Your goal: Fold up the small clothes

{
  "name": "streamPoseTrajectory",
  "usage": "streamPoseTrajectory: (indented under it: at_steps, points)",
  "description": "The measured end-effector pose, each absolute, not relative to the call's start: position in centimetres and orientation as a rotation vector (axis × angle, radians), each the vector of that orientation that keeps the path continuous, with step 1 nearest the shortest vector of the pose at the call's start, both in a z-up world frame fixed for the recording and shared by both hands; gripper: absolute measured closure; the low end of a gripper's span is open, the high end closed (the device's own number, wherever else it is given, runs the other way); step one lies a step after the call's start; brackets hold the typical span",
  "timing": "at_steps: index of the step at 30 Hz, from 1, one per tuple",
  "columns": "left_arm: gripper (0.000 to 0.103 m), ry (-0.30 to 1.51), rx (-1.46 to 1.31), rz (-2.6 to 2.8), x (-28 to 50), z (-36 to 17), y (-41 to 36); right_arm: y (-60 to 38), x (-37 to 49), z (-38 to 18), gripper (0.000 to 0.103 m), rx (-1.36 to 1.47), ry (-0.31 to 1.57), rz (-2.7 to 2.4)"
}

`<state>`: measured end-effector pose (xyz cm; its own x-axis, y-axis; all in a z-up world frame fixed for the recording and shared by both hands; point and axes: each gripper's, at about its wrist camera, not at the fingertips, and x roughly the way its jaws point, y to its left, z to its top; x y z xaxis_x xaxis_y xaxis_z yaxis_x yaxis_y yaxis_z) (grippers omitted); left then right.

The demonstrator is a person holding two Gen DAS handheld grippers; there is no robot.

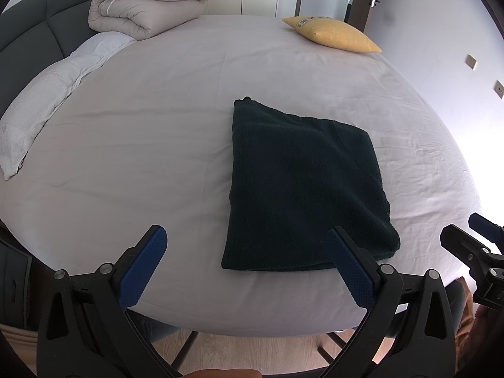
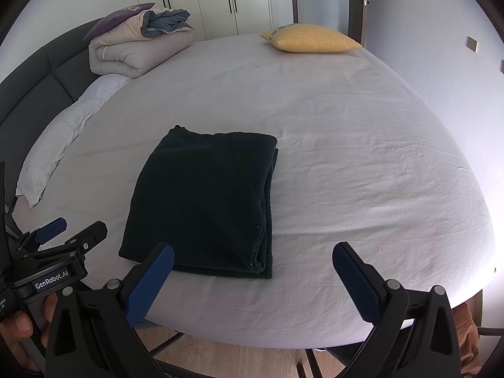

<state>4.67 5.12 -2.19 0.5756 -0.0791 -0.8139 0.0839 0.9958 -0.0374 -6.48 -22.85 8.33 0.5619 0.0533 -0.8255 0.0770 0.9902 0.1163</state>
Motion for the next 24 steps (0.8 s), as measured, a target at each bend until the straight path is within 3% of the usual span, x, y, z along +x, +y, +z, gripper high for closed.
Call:
streamPoseTrajectory:
  at_steps: [24]
  points:
    - [0.000,0.958,0.003,-0.103,4.14,-2.39,5.56,-22.89,-6.84,7.94,0.000,0.149,0.980,-0.015]
